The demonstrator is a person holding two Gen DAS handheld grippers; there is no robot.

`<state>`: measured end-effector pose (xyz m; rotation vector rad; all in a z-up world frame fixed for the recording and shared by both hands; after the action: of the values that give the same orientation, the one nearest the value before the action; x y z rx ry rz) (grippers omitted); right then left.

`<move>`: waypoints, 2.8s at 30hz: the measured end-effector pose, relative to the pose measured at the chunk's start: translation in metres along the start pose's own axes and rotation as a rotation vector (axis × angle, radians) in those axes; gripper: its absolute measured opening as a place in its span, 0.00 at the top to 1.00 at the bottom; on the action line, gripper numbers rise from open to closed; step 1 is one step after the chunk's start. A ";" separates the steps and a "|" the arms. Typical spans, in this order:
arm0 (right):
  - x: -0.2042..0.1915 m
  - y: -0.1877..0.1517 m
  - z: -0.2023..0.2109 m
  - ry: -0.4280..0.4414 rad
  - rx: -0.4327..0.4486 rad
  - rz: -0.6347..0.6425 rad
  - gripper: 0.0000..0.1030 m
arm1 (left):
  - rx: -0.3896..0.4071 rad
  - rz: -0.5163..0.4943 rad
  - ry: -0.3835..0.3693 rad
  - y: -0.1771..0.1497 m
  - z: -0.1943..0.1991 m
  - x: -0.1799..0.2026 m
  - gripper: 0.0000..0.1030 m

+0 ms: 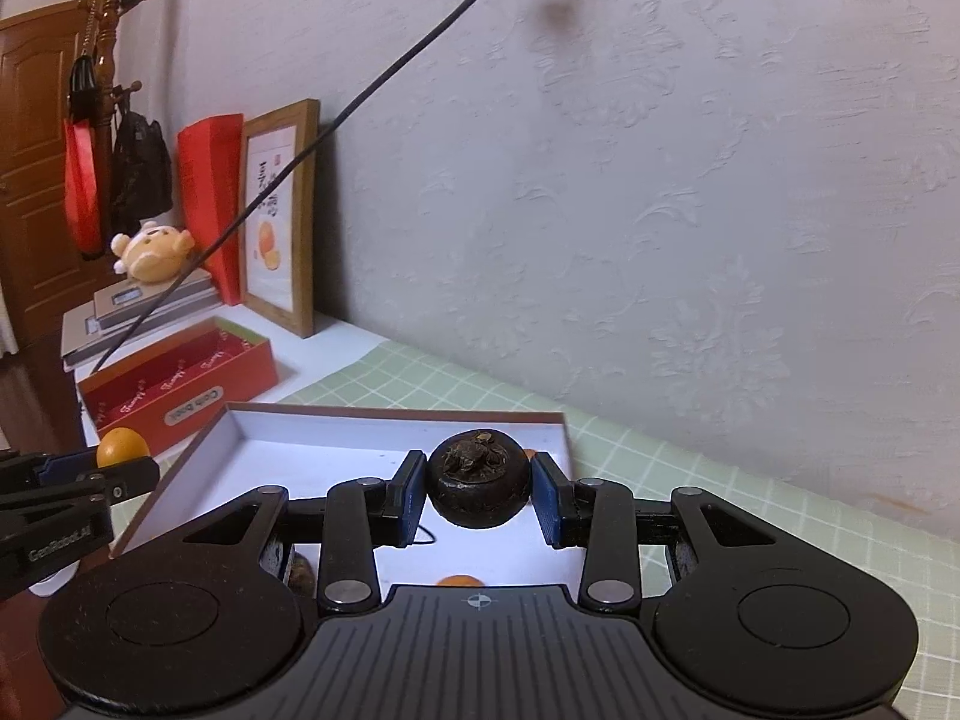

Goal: Organize fruits

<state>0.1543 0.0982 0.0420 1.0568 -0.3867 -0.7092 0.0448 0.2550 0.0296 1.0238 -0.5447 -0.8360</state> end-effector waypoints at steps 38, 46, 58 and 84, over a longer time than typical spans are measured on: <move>-0.012 -0.013 -0.038 -0.032 0.049 -0.021 0.00 | 0.060 -0.033 0.069 0.003 -0.011 -0.003 0.07; -0.005 -0.011 -0.040 -0.036 0.024 -0.041 0.00 | 0.059 -0.024 0.058 0.004 -0.010 -0.004 0.06; -0.008 -0.010 -0.040 -0.022 0.015 -0.034 0.00 | 0.052 -0.020 0.056 0.004 -0.012 -0.006 0.06; 0.003 -0.015 0.131 -0.038 0.094 -0.036 0.00 | 0.076 -0.048 -0.045 -0.004 0.130 0.011 0.06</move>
<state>0.0725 0.0060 0.0884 1.1424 -0.4376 -0.7501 -0.0460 0.1771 0.0824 1.0935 -0.5955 -0.8880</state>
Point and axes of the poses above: each gripper's, at about its wrist camera, not at the fingertips, and z roughly against the way its jaws point, x to its right, y to its top, the point moved 4 cm from there along -z, roughly the way its jaws point, and after that the axes turned 1 degree about z, right-handed, at the moved point
